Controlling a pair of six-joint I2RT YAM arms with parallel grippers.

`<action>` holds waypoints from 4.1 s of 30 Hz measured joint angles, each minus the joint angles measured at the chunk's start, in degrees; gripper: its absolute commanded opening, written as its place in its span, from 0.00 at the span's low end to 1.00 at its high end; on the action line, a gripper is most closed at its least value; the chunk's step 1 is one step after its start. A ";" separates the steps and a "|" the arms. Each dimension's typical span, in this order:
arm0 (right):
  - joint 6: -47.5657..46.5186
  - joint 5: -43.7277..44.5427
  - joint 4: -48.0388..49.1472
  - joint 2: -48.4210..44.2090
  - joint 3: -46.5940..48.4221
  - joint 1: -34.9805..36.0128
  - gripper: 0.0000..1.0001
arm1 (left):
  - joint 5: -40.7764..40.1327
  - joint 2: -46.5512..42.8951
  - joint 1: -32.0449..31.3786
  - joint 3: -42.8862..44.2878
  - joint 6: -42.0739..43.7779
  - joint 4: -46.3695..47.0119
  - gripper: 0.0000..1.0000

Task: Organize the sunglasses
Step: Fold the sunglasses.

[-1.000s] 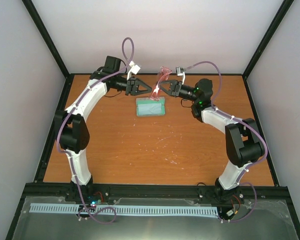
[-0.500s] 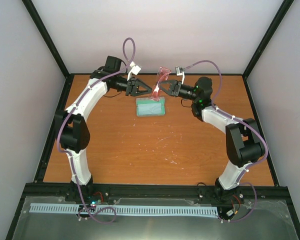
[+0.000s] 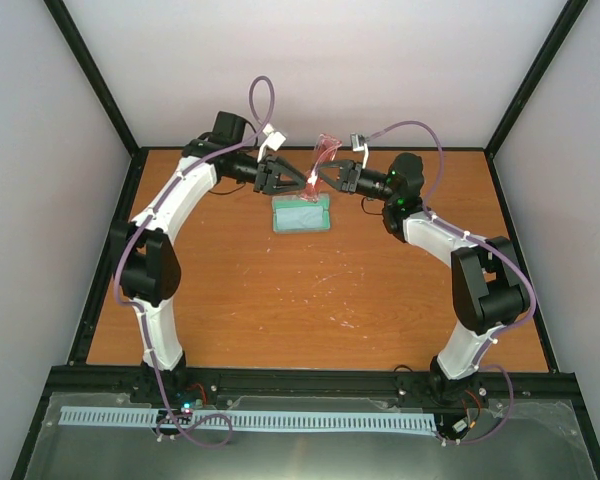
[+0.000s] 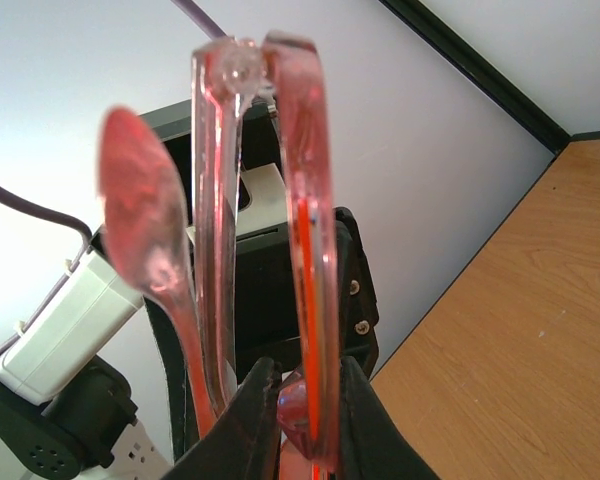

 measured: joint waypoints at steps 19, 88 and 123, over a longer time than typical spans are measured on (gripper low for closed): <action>0.61 0.00 0.31 -0.63 0.00 0.00 0.04 | 1.16 -1.03 4.66 -3.45 -5.88 7.78 0.43; 1.40 -0.61 -0.90 -0.63 2.34 0.11 0.05 | 5.40 -0.09 1.11 -1.31 -2.43 3.85 0.23; -2.73 -1.92 -8.00 -1.70 0.20 -0.09 0.47 | -2.14 3.91 3.26 8.81 15.72 -18.01 0.01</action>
